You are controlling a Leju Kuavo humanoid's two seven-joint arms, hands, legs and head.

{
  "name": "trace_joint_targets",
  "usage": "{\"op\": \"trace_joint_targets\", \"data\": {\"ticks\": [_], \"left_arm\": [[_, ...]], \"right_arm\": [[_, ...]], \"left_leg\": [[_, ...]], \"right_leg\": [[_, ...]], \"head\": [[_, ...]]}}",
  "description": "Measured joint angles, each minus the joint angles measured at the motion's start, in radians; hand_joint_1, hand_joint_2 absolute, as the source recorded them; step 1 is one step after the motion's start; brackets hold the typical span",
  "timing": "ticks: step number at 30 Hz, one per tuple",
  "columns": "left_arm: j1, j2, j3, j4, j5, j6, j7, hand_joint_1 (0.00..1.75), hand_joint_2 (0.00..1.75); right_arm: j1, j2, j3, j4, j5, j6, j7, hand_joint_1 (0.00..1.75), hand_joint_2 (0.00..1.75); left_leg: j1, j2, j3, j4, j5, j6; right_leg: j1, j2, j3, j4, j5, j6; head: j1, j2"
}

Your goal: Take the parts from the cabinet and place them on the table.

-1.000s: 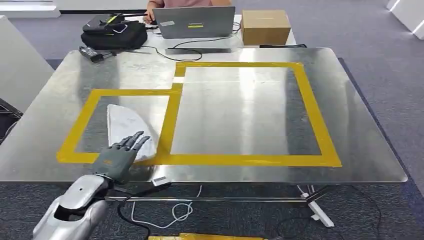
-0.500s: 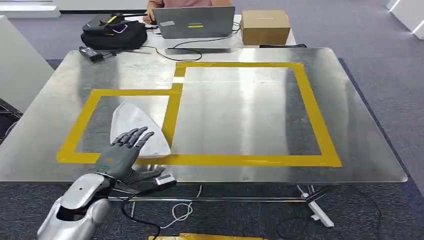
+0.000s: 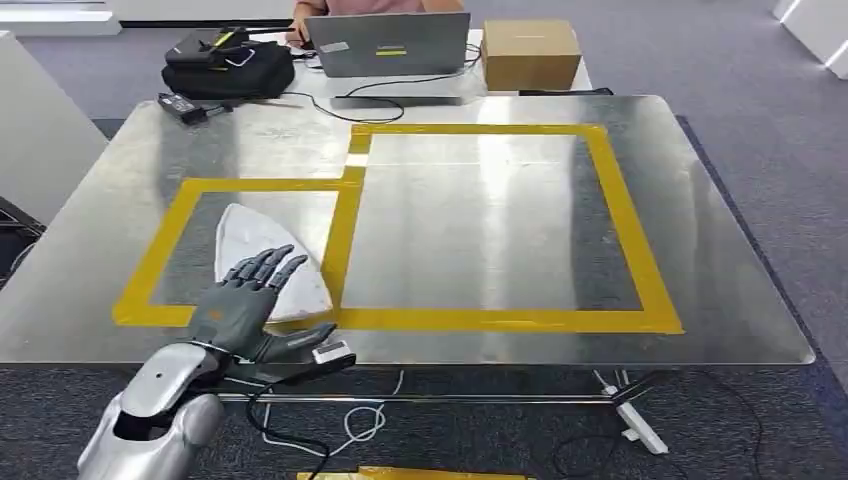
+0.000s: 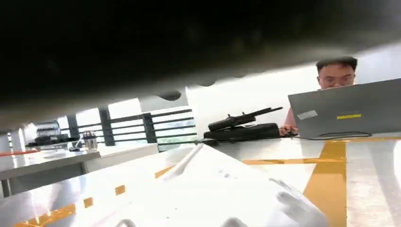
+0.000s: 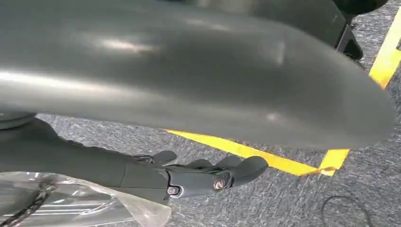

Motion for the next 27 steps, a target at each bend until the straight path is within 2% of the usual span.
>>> {"op": "trace_joint_targets", "data": {"ticks": [2, 5, 7, 8, 9, 10, 11, 12, 13, 14, 15, 16, 18, 19, 20, 21, 23, 24, 25, 26, 27], "left_arm": [[0.0, 0.0, 0.005, 0.0, 0.001, 0.003, 0.0, 0.0, 0.0], [0.001, 0.002, 0.014, 0.0, 0.002, 0.004, 0.0, 0.0, 0.0], [0.001, 0.003, 0.018, -0.001, 0.002, 0.005, 0.001, 0.0, 0.0], [0.001, 0.003, 0.02, -0.004, 0.002, 0.005, 0.001, 0.0, 0.0], [0.001, 0.003, 0.021, -0.008, 0.002, 0.007, 0.001, 0.0, 0.0], [0.0, 0.002, 0.022, -0.009, 0.003, 0.008, 0.001, 0.0, 0.0], [-0.001, 0.001, 0.023, -0.01, 0.003, 0.01, 0.001, 0.0, 0.0], [0.002, 0.0, 0.023, -0.01, 0.003, 0.01, 0.001, 0.0, 0.0], [0.005, 0.0, 0.023, -0.01, 0.003, 0.01, 0.001, 0.0, 0.0], [0.007, 0.0, 0.024, -0.01, 0.003, 0.01, 0.001, 0.0, 0.0], [0.008, 0.0, 0.024, -0.01, 0.003, 0.01, 0.001, 0.0, 0.0], [0.009, 0.0, 0.025, -0.01, 0.003, 0.01, 0.001, 0.0, 0.0], [0.009, 0.0, 0.028, -0.01, 0.009, 0.011, 0.001, 0.0, 0.0], [0.009, 0.001, 0.031, -0.01, 0.011, 0.011, 0.002, 0.0, 0.0], [0.008, 0.002, 0.036, -0.01, 0.012, 0.011, 0.002, 0.0, 0.0], [0.009, 0.002, 0.04, -0.011, 0.014, 0.012, 0.002, 0.0, 0.0], [0.012, 0.003, 0.048, -0.011, 0.016, 0.013, 0.002, 0.0, 0.0], [0.013, 0.005, 0.051, -0.01, 0.017, 0.013, 0.002, 0.0, 0.0], [0.014, 0.007, 0.054, -0.01, 0.018, 0.013, 0.002, 0.0, 0.0], [0.014, 0.008, 0.056, -0.01, 0.018, 0.013, 0.002, 0.0, 0.0], [0.015, 0.008, 0.059, -0.01, 0.018, 0.013, 0.002, 0.0, 0.0]], "right_arm": [[0.0, 0.0, -0.001, 0.0, 0.004, 0.0, -0.001, 0.0, 0.0], [0.0, 0.0, -0.003, 0.0, 0.007, 0.0, -0.002, 0.0, 0.0], [0.0, 0.0, -0.004, 0.0, 0.008, 0.001, -0.002, 0.0, 0.0], [-0.001, 0.0, -0.005, 0.0, 0.009, 0.001, -0.002, 0.0, 0.0], [-0.001, 0.0, -0.005, 0.0, 0.009, 0.001, -0.003, 0.0, 0.0], [0.0, 0.0, -0.005, 0.0, 0.009, 0.0, -0.003, 0.0, 0.0], [-0.001, 0.0, -0.005, 0.0, 0.009, 0.001, -0.003, 0.0, 0.0], [-0.002, 0.0, -0.006, 0.0, 0.009, 0.001, -0.003, 0.0, 0.0], [-0.002, 0.0, -0.008, 0.0, 0.009, 0.001, -0.003, 0.0, 0.0], [0.0, 0.0, -0.008, 0.0, 0.01, 0.001, -0.003, 0.0, 0.0], [0.0, 0.0, -0.009, 0.0, 0.01, 0.001, -0.003, 0.0, 0.0], [-0.001, 0.0, -0.011, 0.0, 0.011, 0.001, -0.003, 0.0, 0.0], [-0.002, 0.0, -0.015, 0.0, 0.011, 0.001, -0.003, 0.0, 0.0], [-0.004, 0.0, -0.016, 0.0, 0.012, 0.001, -0.003, 0.0, 0.0], [-0.005, 0.0, -0.016, 0.0, 0.012, 0.001, -0.003, 0.0, 0.0], [-0.005, 0.0, -0.016, 0.0, 0.013, 0.001, -0.003, 0.0, 0.0], [-0.003, 0.0, -0.018, 0.0, 0.016, 0.001, -0.003, 0.0, 0.0], [-0.004, 0.0, -0.019, 0.0, 0.019, 0.001, -0.003, 0.0, 0.0], [-0.006, 0.0, -0.021, 0.0, 0.021, 0.001, -0.004, 0.0, 0.0], [-0.007, 0.0, -0.021, 0.0, 0.021, 0.0, -0.005, 0.0, 0.0], [-0.008, 0.0, -0.022, 0.0, 0.023, 0.0, -0.006, 0.0, 0.0]], "left_leg": [[-0.002, 0.0, -0.001, 0.007, -0.004, 0.008], [-0.003, 0.0, -0.001, 0.011, -0.007, 0.014], [-0.005, 0.0, -0.001, 0.012, -0.006, 0.02], [-0.005, 0.0, 0.0, 0.004, 0.0, 0.027], [0.006, 0.001, 0.009, -0.019, 0.012, 0.031], [0.008, 0.002, 0.012, -0.027, 0.018, 0.034], [0.009, 0.002, 0.01, -0.027, 0.02, 0.036], [0.009, 0.003, 0.008, -0.027, 0.02, 0.036], [0.009, 0.003, 0.007, -0.027, 0.02, 0.037], [0.008, 0.004, 0.004, -0.025, 0.023, 0.035], [0.009, 0.004, 0.003, -0.024, 0.024, 0.034], [0.009, 0.003, 0.003, -0.024, 0.024, 0.033], [0.012, 0.001, 0.003, -0.017, 0.022, 0.027], [0.011, 0.0, 0.0, -0.009, 0.019, 0.019], [0.004, -0.002, -0.008, 0.003, 0.017, 0.011], [0.005, -0.002, -0.013, 0.004, 0.022, 0.004], [0.009, -0.002, -0.015, 0.003, 0.029, -0.008], [0.01, -0.002, -0.021, 0.007, 0.023, -0.011], [0.012, 0.003, -0.027, 0.026, -0.007, -0.016], [0.012, 0.004, -0.044, 0.073, -0.052, -0.02], [0.012, 0.004, -0.072, 0.151, -0.105, -0.024]], "right_leg": [[-0.003, 0.0, 0.001, -0.002, 0.001, 0.004], [-0.003, -0.001, 0.003, -0.002, 0.001, 0.007], [-0.005, -0.001, 0.005, -0.006, 0.004, 0.014], [-0.004, 0.0, 0.009, -0.013, 0.008, 0.02], [0.0, -0.001, 0.009, -0.013, 0.003, 0.022], [-0.001, -0.003, -0.005, 0.01, -0.022, 0.025], [-0.001, -0.002, -0.032, 0.07, -0.058, 0.027], [-0.003, -0.003, -0.071, 0.156, -0.099, 0.031], [-0.003, -0.003, -0.1, 0.218, -0.126, 0.033], [-0.003, -0.003, -0.14, 0.303, -0.155, 0.037], [-0.004, -0.003, -0.143, 0.307, -0.145, 0.039], [-0.006, -0.004, -0.117, 0.257, -0.107, 0.04], [-0.012, -0.004, -0.021, 0.073, -0.016, 0.042], [-0.016, 0.0, 0.015, -0.003, -0.009, 0.044], [-0.01, 0.008, 0.026, -0.008, -0.01, 0.034], [-0.01, 0.007, 0.019, -0.002, -0.006, 0.024], [-0.004, 0.008, 0.012, 0.006, -0.002, 0.012], [-0.01, 0.004, 0.007, 0.001, 0.005, 0.001], [-0.011, 0.0, 0.003, 0.001, 0.011, -0.008], [-0.01, -0.002, -0.005, 0.001, 0.015, -0.016], [-0.009, -0.007, -0.014, 0.001, 0.021, -0.022]], "head": [[-0.001, 0.0], [-0.001, 0.0], [0.0, 0.0], [-0.002, 0.0], [0.0, 0.0], [0.002, 0.0], [0.004, 0.0], [0.006, 0.0], [0.005, 0.0], [0.006, 0.0], [0.006, 0.0], [0.006, 0.0], [0.005, 0.0], [0.006, 0.0], [0.007, 0.0], [0.004, 0.0], [0.006, 0.0], [0.006, 0.0], [0.003, 0.0], [0.0, 0.0], [-0.002, 0.0]]}}
